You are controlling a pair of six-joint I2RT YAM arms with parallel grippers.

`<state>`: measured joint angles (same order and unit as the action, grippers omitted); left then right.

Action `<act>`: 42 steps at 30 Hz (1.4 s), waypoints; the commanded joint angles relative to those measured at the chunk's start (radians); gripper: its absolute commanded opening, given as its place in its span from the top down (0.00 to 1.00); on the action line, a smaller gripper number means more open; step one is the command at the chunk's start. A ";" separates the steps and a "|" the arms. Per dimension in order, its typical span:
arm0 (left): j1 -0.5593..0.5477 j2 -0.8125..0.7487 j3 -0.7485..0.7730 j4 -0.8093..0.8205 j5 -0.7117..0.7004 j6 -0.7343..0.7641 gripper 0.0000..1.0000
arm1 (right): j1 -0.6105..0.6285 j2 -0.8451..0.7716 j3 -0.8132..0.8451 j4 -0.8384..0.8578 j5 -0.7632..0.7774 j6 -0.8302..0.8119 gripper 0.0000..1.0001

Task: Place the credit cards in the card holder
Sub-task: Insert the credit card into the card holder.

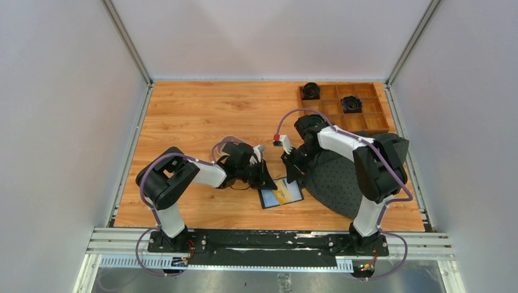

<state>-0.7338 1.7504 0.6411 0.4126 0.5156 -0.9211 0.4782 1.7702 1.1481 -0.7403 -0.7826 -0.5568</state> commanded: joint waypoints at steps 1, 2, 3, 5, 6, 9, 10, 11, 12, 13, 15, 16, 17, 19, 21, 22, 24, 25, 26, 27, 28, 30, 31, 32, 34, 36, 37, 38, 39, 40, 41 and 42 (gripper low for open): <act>-0.007 0.048 0.017 -0.097 -0.022 0.033 0.88 | 0.009 0.046 0.017 0.028 0.058 0.098 0.84; -0.007 0.048 0.018 -0.100 -0.024 0.033 0.88 | 0.010 0.050 0.015 0.040 0.071 0.114 0.86; -0.007 0.047 0.018 -0.107 -0.027 0.034 0.87 | 0.009 0.057 0.013 0.049 0.084 0.128 0.87; -0.007 0.043 0.022 -0.122 -0.033 0.037 0.83 | 0.011 0.072 0.014 0.059 0.102 0.142 0.88; -0.007 0.042 0.025 -0.131 -0.034 0.039 0.82 | 0.011 0.079 0.015 0.059 0.109 0.147 0.88; -0.007 0.040 0.035 -0.153 -0.039 0.048 0.79 | 0.013 0.089 0.016 0.062 0.119 0.155 0.89; -0.007 0.041 0.040 -0.162 -0.041 0.050 0.79 | 0.013 0.090 0.017 0.063 0.121 0.156 0.89; -0.007 0.040 0.043 -0.167 -0.042 0.051 0.78 | 0.013 0.090 0.018 0.062 0.122 0.157 0.89; -0.007 0.036 0.047 -0.173 -0.045 0.052 0.76 | 0.013 0.089 0.018 0.062 0.122 0.158 0.89; -0.007 0.034 0.049 -0.179 -0.048 0.055 0.71 | 0.013 0.088 0.019 0.062 0.120 0.158 0.89; -0.007 0.026 0.054 -0.196 -0.055 0.060 0.67 | 0.013 0.084 0.019 0.062 0.115 0.158 0.89; -0.007 0.021 0.057 -0.200 -0.057 0.062 0.67 | 0.013 0.082 0.019 0.062 0.112 0.158 0.89; -0.007 0.019 0.059 -0.206 -0.060 0.063 0.67 | 0.013 0.082 0.020 0.062 0.110 0.158 0.89; -0.007 0.020 0.069 -0.220 -0.063 0.066 0.68 | 0.013 0.080 0.021 0.062 0.104 0.158 0.89; -0.007 0.025 0.080 -0.242 -0.071 0.071 0.69 | 0.013 0.077 0.021 0.062 0.098 0.159 0.89; -0.007 0.029 0.085 -0.248 -0.074 0.075 0.71 | 0.013 0.074 0.021 0.062 0.092 0.161 0.89; -0.007 0.033 0.091 -0.264 -0.081 0.077 0.75 | 0.013 0.066 0.022 0.063 0.058 0.164 0.89; -0.007 0.036 0.092 -0.266 -0.081 0.077 0.77 | 0.011 0.060 0.022 0.064 0.032 0.167 0.89; -0.007 0.037 0.091 -0.266 -0.082 0.077 0.79 | 0.009 0.054 0.021 0.067 0.002 0.173 0.89; -0.007 0.036 0.091 -0.266 -0.084 0.076 0.81 | 0.008 0.050 0.020 0.070 -0.025 0.180 0.88; -0.007 0.036 0.091 -0.265 -0.084 0.076 0.82 | 0.004 0.048 0.020 0.073 -0.049 0.189 0.89; -0.007 0.035 0.091 -0.267 -0.087 0.074 0.85 | -0.006 0.043 0.015 0.090 -0.087 0.212 0.88; -0.007 0.037 0.091 -0.266 -0.087 0.074 0.86 | -0.014 0.043 0.007 0.105 -0.110 0.231 0.88; -0.007 0.038 0.092 -0.266 -0.088 0.074 0.86 | -0.021 0.045 0.002 0.116 -0.137 0.246 0.88; -0.007 0.042 0.094 -0.267 -0.086 0.073 0.86 | -0.030 0.055 -0.010 0.136 -0.167 0.276 0.88; -0.009 0.046 0.098 -0.267 -0.084 0.072 0.86 | -0.033 0.072 -0.020 0.158 -0.202 0.305 0.88; -0.009 0.048 0.099 -0.266 -0.083 0.072 0.86 | -0.033 0.080 -0.024 0.169 -0.208 0.322 0.88; -0.009 0.049 0.101 -0.266 -0.082 0.071 0.86 | -0.034 0.089 -0.028 0.182 -0.217 0.337 0.88; -0.009 0.051 0.101 -0.266 -0.082 0.071 0.85 | -0.035 0.096 -0.033 0.193 -0.220 0.352 0.88; -0.009 0.051 0.103 -0.265 -0.082 0.071 0.85 | -0.033 0.104 -0.037 0.208 -0.217 0.366 0.89; -0.009 0.051 0.103 -0.265 -0.081 0.071 0.85 | -0.034 0.109 -0.042 0.221 -0.208 0.383 0.89; -0.009 0.050 0.103 -0.265 -0.081 0.071 0.84 | -0.034 0.113 -0.047 0.231 -0.195 0.397 0.89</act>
<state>-0.7383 1.7645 0.7429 0.2291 0.4866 -0.8726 0.4545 1.8511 1.1309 -0.5629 -0.9508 -0.2432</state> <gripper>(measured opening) 0.151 0.117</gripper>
